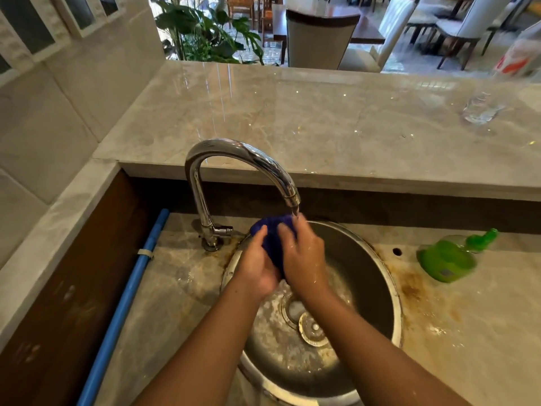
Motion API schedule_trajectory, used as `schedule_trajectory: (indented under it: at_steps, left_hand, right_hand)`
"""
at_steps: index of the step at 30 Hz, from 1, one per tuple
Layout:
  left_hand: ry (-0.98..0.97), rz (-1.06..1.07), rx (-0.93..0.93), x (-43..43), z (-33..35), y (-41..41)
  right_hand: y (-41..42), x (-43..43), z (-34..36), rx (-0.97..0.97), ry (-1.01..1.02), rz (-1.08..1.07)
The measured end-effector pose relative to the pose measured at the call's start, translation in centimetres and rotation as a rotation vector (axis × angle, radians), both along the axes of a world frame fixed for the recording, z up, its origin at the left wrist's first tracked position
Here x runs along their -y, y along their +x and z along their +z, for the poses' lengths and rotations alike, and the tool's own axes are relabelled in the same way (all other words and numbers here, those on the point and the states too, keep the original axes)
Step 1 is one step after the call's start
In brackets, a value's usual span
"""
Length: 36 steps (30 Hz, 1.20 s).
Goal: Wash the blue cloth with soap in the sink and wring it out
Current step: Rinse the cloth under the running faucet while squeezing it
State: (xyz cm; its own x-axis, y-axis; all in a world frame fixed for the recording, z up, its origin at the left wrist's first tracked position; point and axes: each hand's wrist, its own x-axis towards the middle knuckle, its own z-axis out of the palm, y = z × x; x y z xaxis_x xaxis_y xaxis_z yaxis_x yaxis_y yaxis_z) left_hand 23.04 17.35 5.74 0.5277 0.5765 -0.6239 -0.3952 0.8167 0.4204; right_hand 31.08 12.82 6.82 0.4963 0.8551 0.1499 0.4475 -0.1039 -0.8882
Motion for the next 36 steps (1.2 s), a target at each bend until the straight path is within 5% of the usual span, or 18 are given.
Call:
schedule_trajectory:
  at_steps: [4, 7, 12, 20, 26, 32, 36]
  left_hand:
    - [-0.039, 0.051, 0.069, 1.0, -0.2, 0.8]
    - [0.038, 0.098, 0.027, 1.8, 0.2, 0.9]
    - [0.196, -0.023, -0.088, 2.6, -1.0, 0.1]
    - [0.132, 0.125, -0.119, 0.2, -0.8, 0.3]
    - [0.015, 0.046, 0.004, 2.1, 0.0, 1.3]
    - [0.034, 0.038, -0.053, 1.8, -0.8, -0.2]
    - [-0.008, 0.076, -0.118, 0.3, -0.5, -0.9]
  right_hand:
    - [-1.1, -0.9, -1.0, 0.437, -0.065, -0.001]
    - [-0.1, -2.6, -1.0, 0.495, -0.141, -0.035]
    - [2.7, -3.1, -1.8, 0.203, -0.304, -0.149]
    - [0.5, -1.1, -0.2, -0.070, 0.004, -0.022]
    - [0.4, -2.1, -1.7, 0.534, -0.169, -0.067]
    - [5.3, -2.4, -1.8, -0.008, -0.304, -0.099]
    - [6.5, -1.9, -0.9, -0.109, -0.234, -0.026]
